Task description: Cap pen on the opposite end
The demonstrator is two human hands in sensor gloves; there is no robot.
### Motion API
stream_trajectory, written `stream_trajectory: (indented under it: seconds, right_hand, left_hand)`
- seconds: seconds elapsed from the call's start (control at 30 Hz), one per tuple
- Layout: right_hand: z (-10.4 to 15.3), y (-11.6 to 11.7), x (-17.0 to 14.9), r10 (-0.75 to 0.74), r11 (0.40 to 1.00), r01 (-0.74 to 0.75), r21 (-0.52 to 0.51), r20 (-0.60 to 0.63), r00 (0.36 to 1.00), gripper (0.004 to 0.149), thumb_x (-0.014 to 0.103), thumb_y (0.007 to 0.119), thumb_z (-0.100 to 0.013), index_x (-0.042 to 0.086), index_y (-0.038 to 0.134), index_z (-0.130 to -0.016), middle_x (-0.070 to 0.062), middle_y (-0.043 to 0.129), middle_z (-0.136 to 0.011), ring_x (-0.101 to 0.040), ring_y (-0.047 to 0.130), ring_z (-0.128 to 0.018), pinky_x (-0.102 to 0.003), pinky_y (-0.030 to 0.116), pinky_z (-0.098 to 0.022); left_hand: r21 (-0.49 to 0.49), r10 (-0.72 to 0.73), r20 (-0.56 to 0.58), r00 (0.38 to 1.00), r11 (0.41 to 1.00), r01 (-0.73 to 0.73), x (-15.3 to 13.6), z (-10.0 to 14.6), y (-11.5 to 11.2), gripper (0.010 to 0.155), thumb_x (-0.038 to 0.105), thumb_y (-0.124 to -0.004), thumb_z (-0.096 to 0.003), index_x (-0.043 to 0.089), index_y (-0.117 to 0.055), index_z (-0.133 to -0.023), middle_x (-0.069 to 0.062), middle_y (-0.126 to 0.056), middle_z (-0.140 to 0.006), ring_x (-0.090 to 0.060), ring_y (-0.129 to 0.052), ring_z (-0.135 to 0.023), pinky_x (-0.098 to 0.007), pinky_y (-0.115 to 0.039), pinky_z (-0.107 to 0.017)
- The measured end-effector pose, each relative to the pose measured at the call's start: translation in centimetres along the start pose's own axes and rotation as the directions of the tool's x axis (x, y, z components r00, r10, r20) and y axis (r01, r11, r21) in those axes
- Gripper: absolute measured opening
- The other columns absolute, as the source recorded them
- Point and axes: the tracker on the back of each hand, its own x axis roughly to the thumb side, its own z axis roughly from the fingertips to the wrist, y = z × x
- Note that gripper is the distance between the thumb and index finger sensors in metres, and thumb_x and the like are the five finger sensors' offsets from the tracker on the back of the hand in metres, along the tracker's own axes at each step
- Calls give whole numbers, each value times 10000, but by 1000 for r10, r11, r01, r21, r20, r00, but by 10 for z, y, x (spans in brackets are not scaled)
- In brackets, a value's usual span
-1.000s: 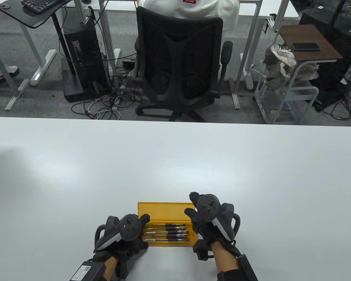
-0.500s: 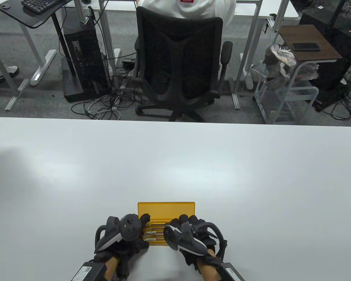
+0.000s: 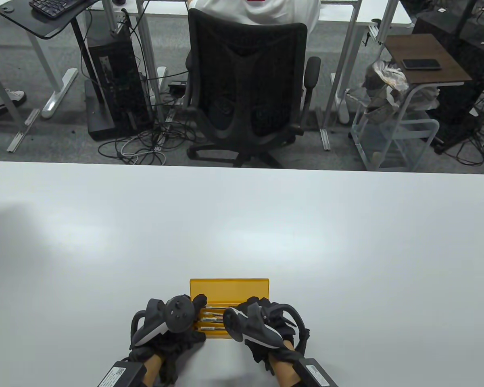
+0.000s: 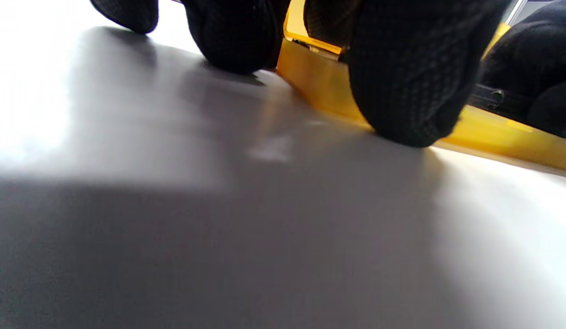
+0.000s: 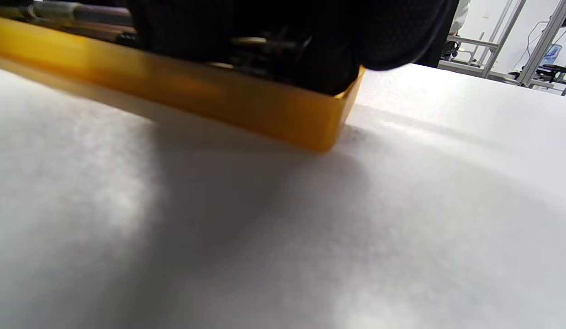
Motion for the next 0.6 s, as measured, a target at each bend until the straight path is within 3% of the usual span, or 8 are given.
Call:
stream_trajectory:
  seconds: [0.2, 0.27, 0.37, 0.5, 0.6]
  right_hand:
    - [3, -4, -9, -66, 998, 65, -14, -22, 998, 471, 309, 706, -402, 244, 757, -866, -54, 816, -877, -270, 856, -755, -514, 731, -589]
    - [7, -16, -18, -51, 996, 47, -74, -48, 998, 470, 318, 697, -402, 258, 754, -864, -39, 817, -878, -259, 859, -760, -503, 738, -590]
    - [15, -30, -31, -172, 977, 160, -144, -74, 982, 472, 319, 691, -405, 250, 751, -867, -48, 818, -878, -272, 862, -762, -504, 744, -578]
    - [27, -47, -51, -370, 910, 341, -234, -94, 924, 472, 318, 683, -409, 233, 756, -867, -63, 845, -868, -292, 896, -751, -494, 772, -545]
    - [36, -56, -66, -538, 820, 501, -275, -75, 840, 475, 311, 675, -413, 212, 751, -872, -74, 892, -834, -302, 945, -712, -475, 808, -498]
  left_hand:
    - [5, 6, -4, 1000, 1000, -6, 0, 0, -1, 878, 414, -965, -402, 260, -488, -1123, -256, -529, -1125, -305, -750, -799, -708, -460, -733]
    - [5, 15, -7, 1000, 1000, -15, -1, 1, -1, 878, 419, -967, -403, 263, -488, -1122, -254, -527, -1123, -304, -748, -798, -705, -458, -734]
    - [1, 20, -4, 1000, 1000, -20, -1, 1, -1, 874, 419, -965, -411, 271, -480, -1123, -253, -514, -1130, -304, -739, -804, -705, -447, -736]
    - [-34, 42, 9, 999, 999, -42, -4, 4, 6, 899, 419, -961, -416, 258, -448, -1137, -260, -488, -1165, -342, -747, -839, -722, -449, -724]
    - [-78, 74, 7, 997, 994, -74, -3, 16, 26, 857, 438, -952, -427, 240, -509, -1133, -272, -512, -1165, -402, -760, -868, -728, -456, -712]
